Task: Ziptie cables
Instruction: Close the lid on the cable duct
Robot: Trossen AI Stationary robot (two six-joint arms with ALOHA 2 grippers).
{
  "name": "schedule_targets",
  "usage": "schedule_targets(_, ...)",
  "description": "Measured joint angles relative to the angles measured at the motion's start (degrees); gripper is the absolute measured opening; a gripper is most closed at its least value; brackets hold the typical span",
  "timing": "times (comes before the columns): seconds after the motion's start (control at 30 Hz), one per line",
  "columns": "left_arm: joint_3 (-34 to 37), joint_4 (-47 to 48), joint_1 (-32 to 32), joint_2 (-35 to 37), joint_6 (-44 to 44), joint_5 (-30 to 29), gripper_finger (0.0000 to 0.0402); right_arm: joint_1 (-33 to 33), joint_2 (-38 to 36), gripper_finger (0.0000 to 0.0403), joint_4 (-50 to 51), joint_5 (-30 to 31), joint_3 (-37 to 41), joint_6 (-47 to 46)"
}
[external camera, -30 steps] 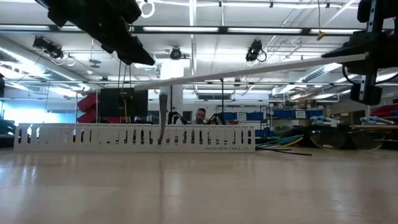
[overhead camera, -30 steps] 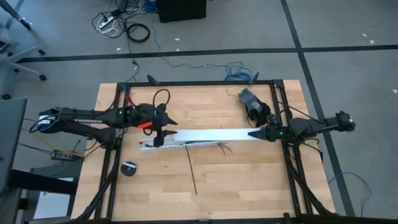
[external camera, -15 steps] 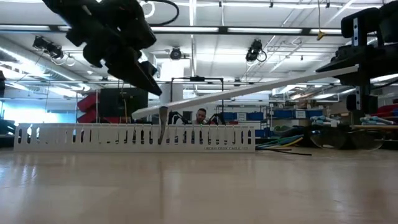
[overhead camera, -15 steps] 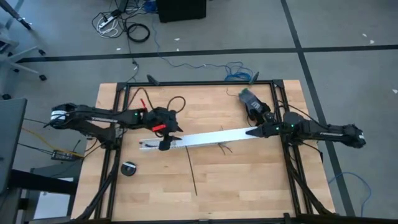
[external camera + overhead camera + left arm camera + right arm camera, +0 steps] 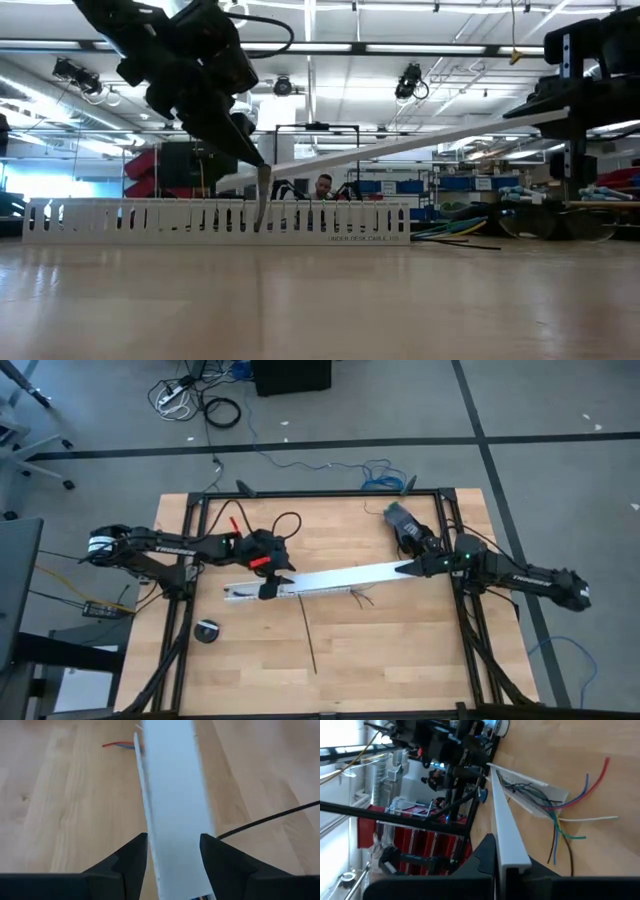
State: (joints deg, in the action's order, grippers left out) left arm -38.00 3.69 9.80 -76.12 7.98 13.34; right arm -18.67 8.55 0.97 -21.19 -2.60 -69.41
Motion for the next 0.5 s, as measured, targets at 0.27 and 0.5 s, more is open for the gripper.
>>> schedule_targets(0.27,0.0,1.5,0.0,0.0,-1.2,-0.7,0.0177,-5.0,-0.5,0.0000,15.3,-2.8,-9.6,8.4)
schedule_targets(0.5,0.0,1.6,0.0,0.0,-2.2,-2.2,0.0177,-7.8,-1.6,0.0000,24.9,-1.4,-18.4,14.3)
